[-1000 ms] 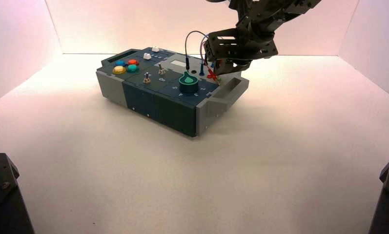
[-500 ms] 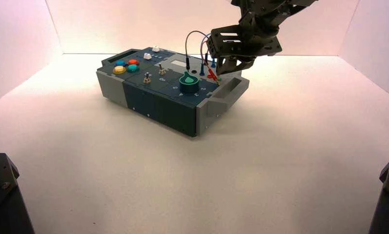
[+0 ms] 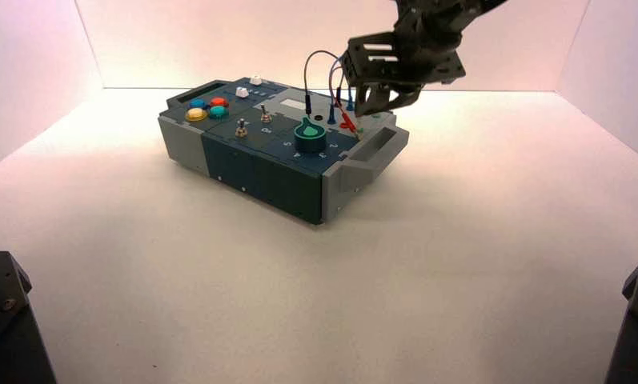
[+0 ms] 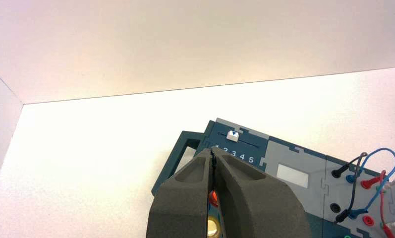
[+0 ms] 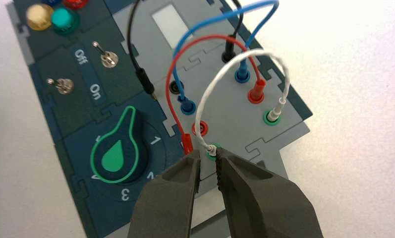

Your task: Insert the white wire.

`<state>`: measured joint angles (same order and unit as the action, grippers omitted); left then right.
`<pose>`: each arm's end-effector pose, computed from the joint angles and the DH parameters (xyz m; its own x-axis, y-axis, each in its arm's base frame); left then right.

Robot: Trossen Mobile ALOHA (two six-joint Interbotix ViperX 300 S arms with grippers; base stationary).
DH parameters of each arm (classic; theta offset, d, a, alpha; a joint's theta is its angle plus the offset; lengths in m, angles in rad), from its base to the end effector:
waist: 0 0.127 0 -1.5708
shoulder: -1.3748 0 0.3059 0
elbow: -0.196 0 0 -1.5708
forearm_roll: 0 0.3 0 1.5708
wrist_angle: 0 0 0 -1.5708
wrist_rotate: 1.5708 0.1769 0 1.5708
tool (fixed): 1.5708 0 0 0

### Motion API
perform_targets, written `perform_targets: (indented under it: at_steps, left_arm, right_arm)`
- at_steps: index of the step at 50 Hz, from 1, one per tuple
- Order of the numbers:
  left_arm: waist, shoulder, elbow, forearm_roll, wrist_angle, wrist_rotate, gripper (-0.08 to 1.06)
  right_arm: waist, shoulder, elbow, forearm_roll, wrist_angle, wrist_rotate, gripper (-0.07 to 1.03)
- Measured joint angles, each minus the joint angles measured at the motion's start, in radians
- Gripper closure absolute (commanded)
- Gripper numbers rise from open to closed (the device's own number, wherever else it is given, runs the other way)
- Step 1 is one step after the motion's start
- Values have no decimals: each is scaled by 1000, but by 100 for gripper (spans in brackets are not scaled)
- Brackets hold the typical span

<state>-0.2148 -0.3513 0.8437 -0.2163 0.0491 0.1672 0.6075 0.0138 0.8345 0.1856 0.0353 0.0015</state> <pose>0.3599 -0.0804 0.1964 0.8355 -0.1931 -0.5144 0.1972 0.9792 -0.0473 0.3067 0.2147 0.0645 0.5175 0.3677 -0.7726 -0.4463 0.8864 0.1230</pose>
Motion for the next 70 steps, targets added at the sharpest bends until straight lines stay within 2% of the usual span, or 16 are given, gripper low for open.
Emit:
perform_targets:
  at_steps: [26,39,45,70]
  left_arm:
    - [0,0,0,5,0,2,101]
    - [0,0,0,12,0,38,101]
    - [0,0,0,12,0,41,101]
    - [0,0,12,11,-77,43,101]
  right_arm:
    - [-3,-14,-2,-23,21,0,77]
    - [-5,-31,-2,-43,38,2,77]
    - [-5,-41,-5,-54,40,2,77]
    - [-5,-97,-6,-60,52,2,77]
